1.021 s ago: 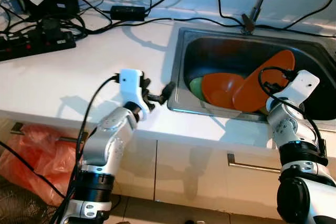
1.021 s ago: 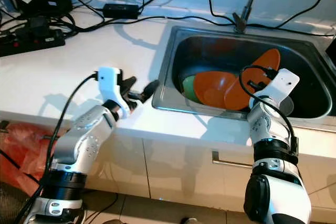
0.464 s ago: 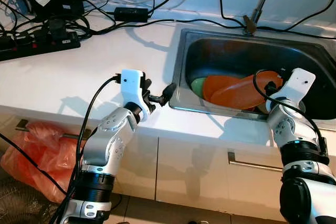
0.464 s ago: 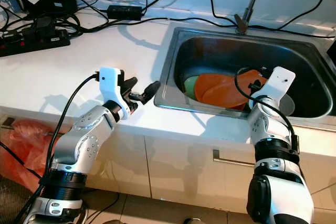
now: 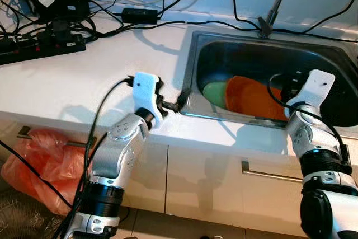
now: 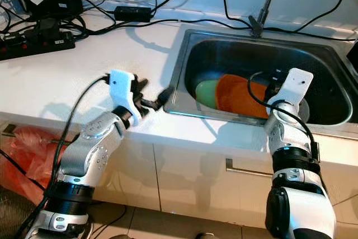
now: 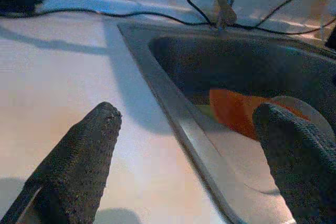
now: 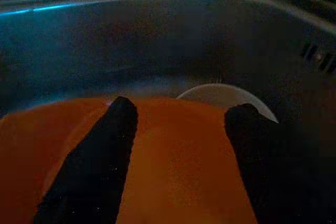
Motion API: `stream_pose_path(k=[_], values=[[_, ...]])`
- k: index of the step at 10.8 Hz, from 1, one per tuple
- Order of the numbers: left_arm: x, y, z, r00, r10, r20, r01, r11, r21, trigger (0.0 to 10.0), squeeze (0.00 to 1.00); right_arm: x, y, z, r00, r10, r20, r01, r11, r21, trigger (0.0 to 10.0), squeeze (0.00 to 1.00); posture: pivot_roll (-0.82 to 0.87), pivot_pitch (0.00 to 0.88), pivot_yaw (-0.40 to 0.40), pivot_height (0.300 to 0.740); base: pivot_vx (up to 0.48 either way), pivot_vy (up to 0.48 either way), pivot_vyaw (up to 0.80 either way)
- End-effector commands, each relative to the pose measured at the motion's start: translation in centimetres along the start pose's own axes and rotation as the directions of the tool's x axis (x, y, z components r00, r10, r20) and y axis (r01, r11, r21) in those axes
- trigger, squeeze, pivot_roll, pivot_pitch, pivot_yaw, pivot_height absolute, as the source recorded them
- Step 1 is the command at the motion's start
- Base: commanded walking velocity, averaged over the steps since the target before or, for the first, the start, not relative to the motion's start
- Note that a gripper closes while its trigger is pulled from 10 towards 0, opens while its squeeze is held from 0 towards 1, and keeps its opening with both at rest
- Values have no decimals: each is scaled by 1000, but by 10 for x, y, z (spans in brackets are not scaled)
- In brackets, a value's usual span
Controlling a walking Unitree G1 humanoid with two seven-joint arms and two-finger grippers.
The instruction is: Kitchen organization
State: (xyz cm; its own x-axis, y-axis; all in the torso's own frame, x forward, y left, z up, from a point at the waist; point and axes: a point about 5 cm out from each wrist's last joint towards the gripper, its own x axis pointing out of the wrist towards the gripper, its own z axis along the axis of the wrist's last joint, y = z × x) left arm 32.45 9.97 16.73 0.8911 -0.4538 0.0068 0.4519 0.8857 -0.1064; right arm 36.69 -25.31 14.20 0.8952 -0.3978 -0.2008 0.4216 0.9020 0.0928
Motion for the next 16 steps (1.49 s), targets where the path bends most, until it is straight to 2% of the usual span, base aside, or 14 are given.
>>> stream_pose_path(k=[1, 3, 5, 6, 7, 8, 10, 16], values=[[-1, 3, 4, 999, 32, 28, -33, 999, 16, 10000, 0, 1, -3, 12, 998, -4, 56, 5, 1000, -19, 10000, 1000, 81, 12, -46, 740, 0, 0, 0], [-2, 5, 6, 996, 68, 59, -69, 997, 19, 10000, 0, -1, 0, 24, 991, 33, 131, -29, 999, -28, 10000, 1000, 79, 6, -54, 740, 0, 0, 0], [-6, 0, -1, 996, 62, 56, -63, 998, 9, 10000, 0, -7, 10, 33, 974, 117, 194, -108, 993, -55, 10000, 1000, 76, 6, -57, 740, 0, 0, 0], [-8, -3, -4, 997, 54, 53, -55, 998, 7, 10000, 0, -11, 17, 32, 965, 182, 186, -183, 983, -12, 10000, 1000, 76, 6, -57, 740, 0, 0, 0], [-9, -6, -9, 998, 47, 43, -47, 999, -2, 10000, 0, -18, 28, 31, 943, 271, 194, -269, 962, -33, 10000, 745, 73, 7, -59, 740, 0, 0, 0], [-9, -9, -11, 999, 40, 37, -40, 999, -11, 10000, 0, -25, 38, 30, 917, 342, 207, -343, 939, -31, 10000, 0, 67, 6, -60, 740, 0, 0, 0], [-8, -10, -11, 999, 36, 37, -35, 999, -18, 10000, 0, -32, 48, 29, 892, 399, 211, -401, 916, -37, 10000, 0, 67, 6, -60, 740, 0, -127, 0], [-8, -10, -12, 999, 33, 34, -33, 999, -21, 10000, 0, -39, 51, 28, 880, 427, 206, -429, 902, -38, 10000, 0, 67, 7, -55, 740, 0, -334, 0]])
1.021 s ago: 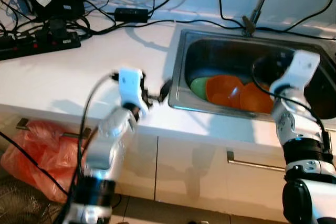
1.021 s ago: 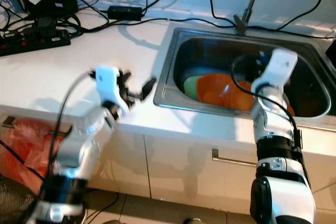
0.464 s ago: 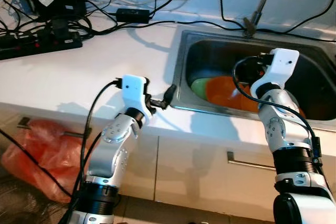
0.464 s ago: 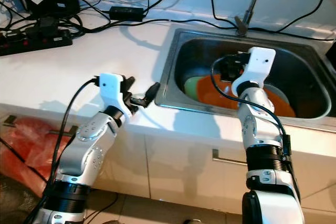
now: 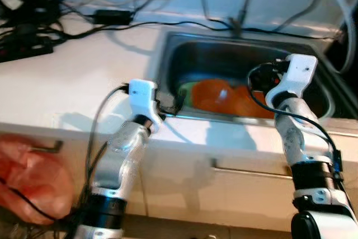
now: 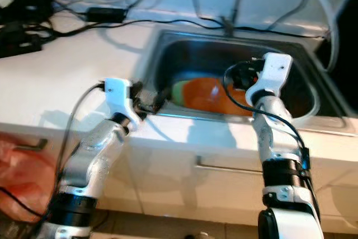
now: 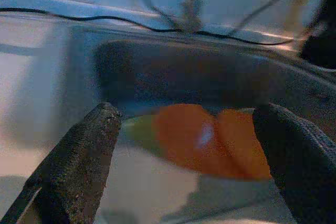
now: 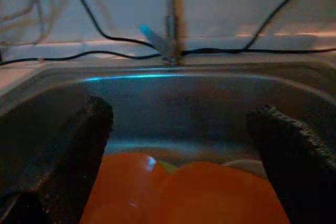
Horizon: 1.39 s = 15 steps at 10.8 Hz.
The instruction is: Kitchen organization
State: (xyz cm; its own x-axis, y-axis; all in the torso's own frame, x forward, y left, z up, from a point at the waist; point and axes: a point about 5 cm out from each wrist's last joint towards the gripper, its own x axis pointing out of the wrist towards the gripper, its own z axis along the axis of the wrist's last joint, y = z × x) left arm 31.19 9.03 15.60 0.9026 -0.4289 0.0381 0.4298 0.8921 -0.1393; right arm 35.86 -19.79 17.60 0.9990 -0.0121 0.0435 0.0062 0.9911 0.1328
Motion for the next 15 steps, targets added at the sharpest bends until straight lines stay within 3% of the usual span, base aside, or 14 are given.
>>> stream_pose_path(k=[1, 15], values=[[-1, 3, 1, 1000, 8, -1, -8, 1000, 10, 10000, 0, -1, 3, 6, 1000, 17, 21, -17, 1000, 1, 10000, 0, 67, 7, -55, 740, 0, -281, 0], [-3, 1, -6, 999, -17, -31, 17, 1000, 23, 10000, 0, -6, 12, 5, 998, 52, 35, -53, 998, 30, 10000, 0, 67, 0, -49, 740, 0, -311, 0]])
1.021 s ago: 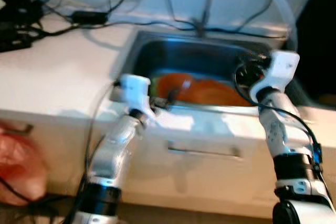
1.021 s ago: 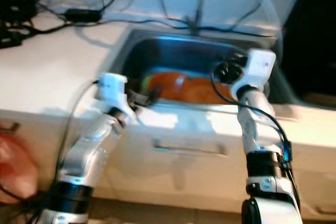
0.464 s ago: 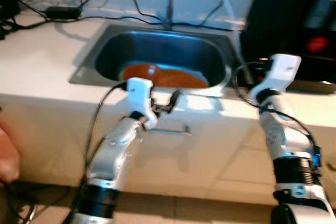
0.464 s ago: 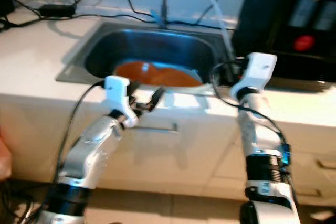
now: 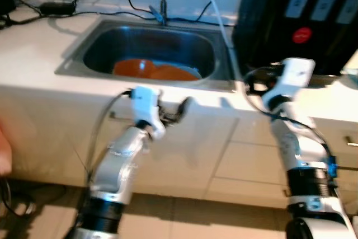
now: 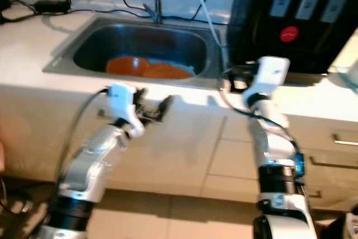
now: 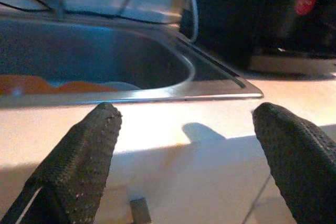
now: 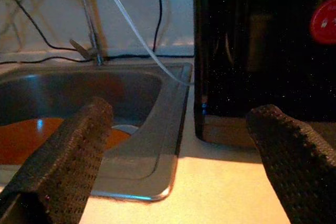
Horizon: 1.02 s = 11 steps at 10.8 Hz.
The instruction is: Kitchen organization
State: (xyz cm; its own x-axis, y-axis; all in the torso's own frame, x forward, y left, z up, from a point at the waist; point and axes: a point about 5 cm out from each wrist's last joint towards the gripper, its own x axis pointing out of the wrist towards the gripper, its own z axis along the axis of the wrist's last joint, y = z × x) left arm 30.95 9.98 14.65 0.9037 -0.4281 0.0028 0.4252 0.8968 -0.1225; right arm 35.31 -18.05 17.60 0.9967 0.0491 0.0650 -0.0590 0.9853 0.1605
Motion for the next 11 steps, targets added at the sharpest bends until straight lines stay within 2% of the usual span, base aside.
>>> stream_pose_path(k=[1, 6, 8, 11], values=[[3, -7, 1, 1000, -25, 1, 25, 1000, 5, 10000, 0, 0, -5, 6, 1000, -11, 18, 11, 1000, -4, 10000, 0, 68, 0, -51, 740, 0, -289, 0], [1, -7, -9, 999, -40, -35, 40, 999, -8, 10000, 0, -4, -3, -3, 1000, -20, -8, 20, 1000, 3, 10000, 0, 62, 1, -46, 740, 0, -282, 0], [0, -7, -16, 998, -39, -55, 39, 999, -16, 10000, 0, -5, -2, -5, 1000, -17, -19, 17, 1000, 2, 10000, 0, 62, 4, -51, 740, 0, -263, -559], [-1, -4, -22, 996, -33, -78, 31, 999, -23, 10000, 0, -5, -1, -8, 999, -15, -28, 15, 1000, 2, 10000, 0, 62, 5, -52, 740, 0, 0, -794]])
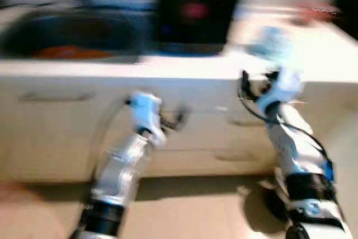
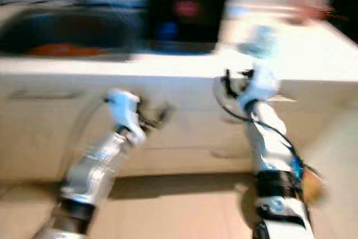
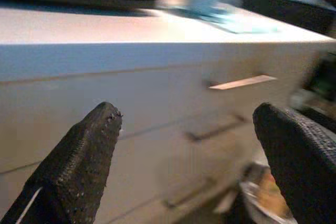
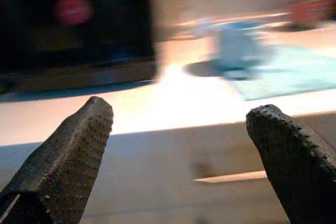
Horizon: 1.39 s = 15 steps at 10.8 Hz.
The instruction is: Kitchen organization
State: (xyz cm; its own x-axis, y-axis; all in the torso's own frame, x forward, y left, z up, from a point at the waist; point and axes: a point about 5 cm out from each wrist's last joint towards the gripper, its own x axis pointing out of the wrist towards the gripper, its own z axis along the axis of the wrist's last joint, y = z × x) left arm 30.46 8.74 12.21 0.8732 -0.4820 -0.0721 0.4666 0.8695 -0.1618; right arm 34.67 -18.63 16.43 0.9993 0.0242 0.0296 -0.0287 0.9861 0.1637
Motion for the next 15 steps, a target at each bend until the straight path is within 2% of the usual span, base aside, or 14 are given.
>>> stream_pose_path(k=[1, 10, 11, 14, 15], values=[[-3, 12, -5, 999, 32, -29, -32, 999, 21, 10000, 0, 1, 6, -1, 1000, 13, -6, -13, 1000, 3, 10000, 0, 63, 6, -43, 740, 0, 0, -800], [-3, 28, -21, 997, 29, -75, -28, 999, 15, 10000, 0, 0, 5, -6, 1000, 2, -24, -2, 1000, -6, 10000, 0, 56, 3, -47, 740, 0, 0, -800], [-3, 29, -25, 996, 25, -91, -24, 1000, 15, 10000, 0, 1, 4, -6, 1000, -2, -26, 2, 1000, -9, 10000, 0, 54, 1, -46, 740, 0, 0, -800], [-10, 38, -55, 980, 25, -198, -19, 999, 33, 10000, 0, 2, 2, -14, 999, -17, -51, 17, 1000, -10, 10000, 0, 53, 0, -48, 740, 0, 0, -800], [-11, 40, -58, 978, 29, -209, -22, 999, 34, 10000, 0, 2, 1, -16, 998, -20, -57, 19, 1000, -11, 10000, 0, 53, 0, -48, 740, 0, 0, -800]])
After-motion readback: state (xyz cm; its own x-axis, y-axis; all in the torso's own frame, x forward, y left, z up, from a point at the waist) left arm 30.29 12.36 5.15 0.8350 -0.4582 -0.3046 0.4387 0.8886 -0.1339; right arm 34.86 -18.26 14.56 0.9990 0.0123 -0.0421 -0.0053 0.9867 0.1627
